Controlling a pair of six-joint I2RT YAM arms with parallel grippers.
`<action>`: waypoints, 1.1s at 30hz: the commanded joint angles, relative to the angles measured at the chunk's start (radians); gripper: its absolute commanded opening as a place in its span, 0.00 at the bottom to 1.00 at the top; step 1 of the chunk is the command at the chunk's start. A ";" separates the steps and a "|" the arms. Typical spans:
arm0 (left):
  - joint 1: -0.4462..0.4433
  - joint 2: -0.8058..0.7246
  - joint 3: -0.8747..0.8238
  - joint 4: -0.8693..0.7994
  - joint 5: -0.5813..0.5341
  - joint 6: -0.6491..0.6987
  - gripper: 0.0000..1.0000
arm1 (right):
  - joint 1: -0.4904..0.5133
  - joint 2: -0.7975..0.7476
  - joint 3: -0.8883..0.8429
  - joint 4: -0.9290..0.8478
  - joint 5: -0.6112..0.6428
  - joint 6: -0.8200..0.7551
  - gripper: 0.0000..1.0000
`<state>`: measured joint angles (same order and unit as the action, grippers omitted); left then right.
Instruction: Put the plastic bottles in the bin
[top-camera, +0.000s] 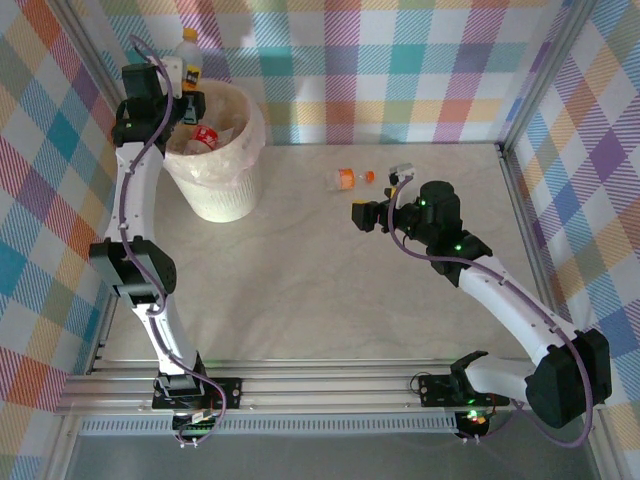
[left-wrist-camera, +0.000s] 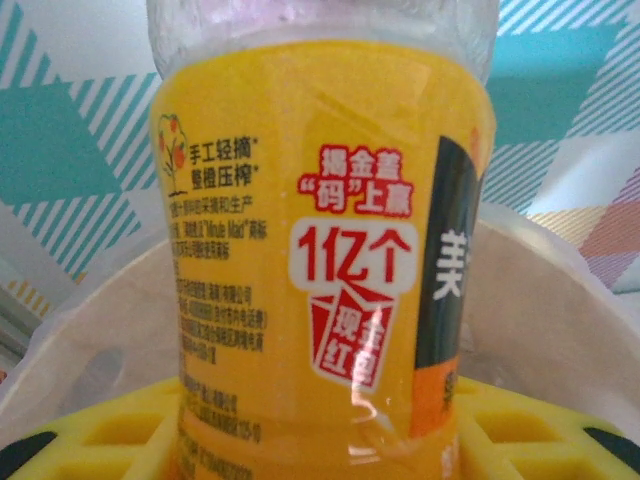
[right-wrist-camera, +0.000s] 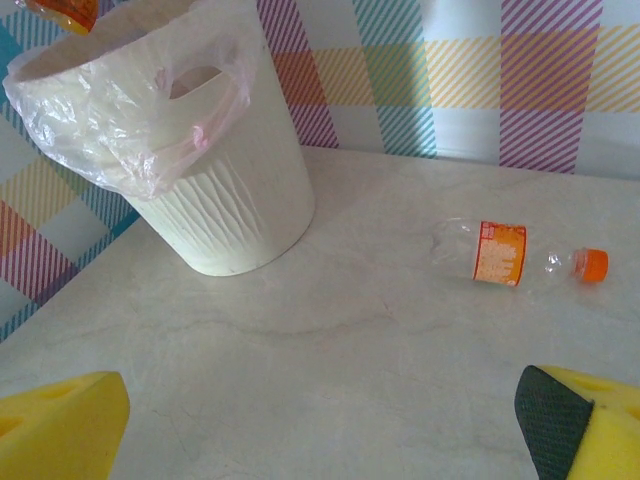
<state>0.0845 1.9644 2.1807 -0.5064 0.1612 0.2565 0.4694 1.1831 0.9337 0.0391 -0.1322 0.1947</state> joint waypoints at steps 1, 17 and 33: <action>0.029 0.028 0.070 -0.029 0.047 0.076 0.51 | -0.009 -0.008 0.028 0.000 0.000 0.015 1.00; 0.067 0.061 0.167 -0.172 0.069 0.046 0.94 | -0.008 0.130 0.118 -0.014 0.058 -0.046 1.00; -0.020 -0.392 -0.490 0.279 0.300 -0.730 1.00 | -0.114 0.841 0.858 -0.537 -0.282 -0.890 1.00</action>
<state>0.0586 1.6653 1.8267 -0.4141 0.3515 -0.2882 0.3847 1.9232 1.6405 -0.2890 -0.2939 -0.4389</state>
